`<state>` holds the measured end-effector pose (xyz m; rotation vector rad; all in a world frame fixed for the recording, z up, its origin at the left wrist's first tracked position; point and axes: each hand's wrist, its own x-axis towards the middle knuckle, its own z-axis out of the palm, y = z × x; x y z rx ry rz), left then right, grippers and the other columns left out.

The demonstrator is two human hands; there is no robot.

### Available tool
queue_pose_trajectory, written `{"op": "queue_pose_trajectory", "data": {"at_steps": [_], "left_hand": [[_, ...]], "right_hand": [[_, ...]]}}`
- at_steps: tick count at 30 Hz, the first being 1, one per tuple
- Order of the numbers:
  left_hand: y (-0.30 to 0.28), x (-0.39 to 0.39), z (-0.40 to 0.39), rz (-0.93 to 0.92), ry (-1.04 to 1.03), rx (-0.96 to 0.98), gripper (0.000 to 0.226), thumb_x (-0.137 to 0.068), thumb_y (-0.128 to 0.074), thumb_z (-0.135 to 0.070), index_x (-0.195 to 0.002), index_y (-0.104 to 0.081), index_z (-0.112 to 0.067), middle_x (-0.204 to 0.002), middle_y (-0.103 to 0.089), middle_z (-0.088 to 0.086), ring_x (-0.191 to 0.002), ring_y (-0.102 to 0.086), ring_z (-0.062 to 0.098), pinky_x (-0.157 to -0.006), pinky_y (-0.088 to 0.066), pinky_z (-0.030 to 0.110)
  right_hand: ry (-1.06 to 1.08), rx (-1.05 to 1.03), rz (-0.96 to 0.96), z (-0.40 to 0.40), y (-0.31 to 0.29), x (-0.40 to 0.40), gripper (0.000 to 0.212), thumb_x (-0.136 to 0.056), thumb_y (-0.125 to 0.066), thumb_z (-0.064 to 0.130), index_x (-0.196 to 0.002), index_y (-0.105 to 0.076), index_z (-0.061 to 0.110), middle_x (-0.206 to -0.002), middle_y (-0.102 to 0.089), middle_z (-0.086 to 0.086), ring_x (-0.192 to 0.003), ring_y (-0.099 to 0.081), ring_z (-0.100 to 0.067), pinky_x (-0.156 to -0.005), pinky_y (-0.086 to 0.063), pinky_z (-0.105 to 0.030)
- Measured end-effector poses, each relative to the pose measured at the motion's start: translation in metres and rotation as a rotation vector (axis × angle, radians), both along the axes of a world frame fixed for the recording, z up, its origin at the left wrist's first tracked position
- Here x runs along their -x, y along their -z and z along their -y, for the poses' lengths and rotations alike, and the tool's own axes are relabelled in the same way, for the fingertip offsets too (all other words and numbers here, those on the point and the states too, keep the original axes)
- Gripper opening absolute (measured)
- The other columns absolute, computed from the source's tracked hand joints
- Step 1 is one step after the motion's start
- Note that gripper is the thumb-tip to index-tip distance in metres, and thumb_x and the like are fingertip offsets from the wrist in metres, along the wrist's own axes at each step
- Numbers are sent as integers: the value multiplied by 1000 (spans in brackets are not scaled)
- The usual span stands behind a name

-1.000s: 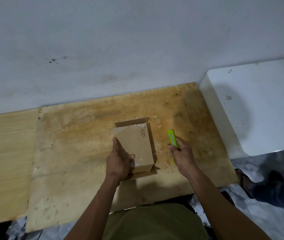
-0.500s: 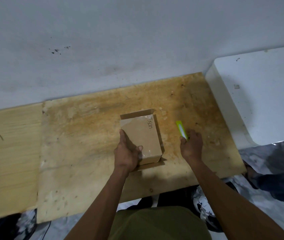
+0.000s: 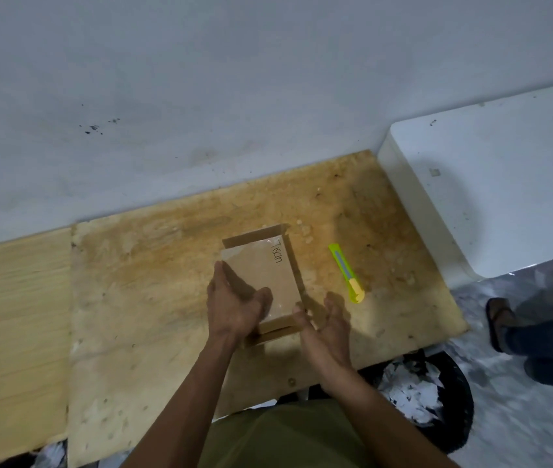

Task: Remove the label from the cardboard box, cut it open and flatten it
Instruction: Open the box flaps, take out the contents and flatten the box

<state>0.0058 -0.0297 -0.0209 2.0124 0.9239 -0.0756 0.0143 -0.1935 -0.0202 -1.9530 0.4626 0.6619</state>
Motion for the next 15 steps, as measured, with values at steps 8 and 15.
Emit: {"op": "queue_pose_trajectory", "data": {"at_steps": [8, 15], "left_hand": [[18, -70, -49, -118, 576, -438, 61, -91, -52, -48, -144, -36, -22, -155, -29, 8, -145, -15, 32, -113, -28, 55], [23, -52, -60, -92, 453, -326, 48, -93, -52, -46, -128, -56, -15, -132, -52, 17, -121, -47, 38, -101, -43, 45]], "right_hand": [[155, -54, -5, -33, 6, 23, 50, -83, -73, 26, -117, -37, 27, -120, -44, 0, -100, -49, -15, -86, -40, -23], [204, -88, 133, -28, 22, -3, 35, -88, -61, 2, -117, -53, 21, -112, -62, 1, -99, -63, -15, -77, -42, -11]]}}
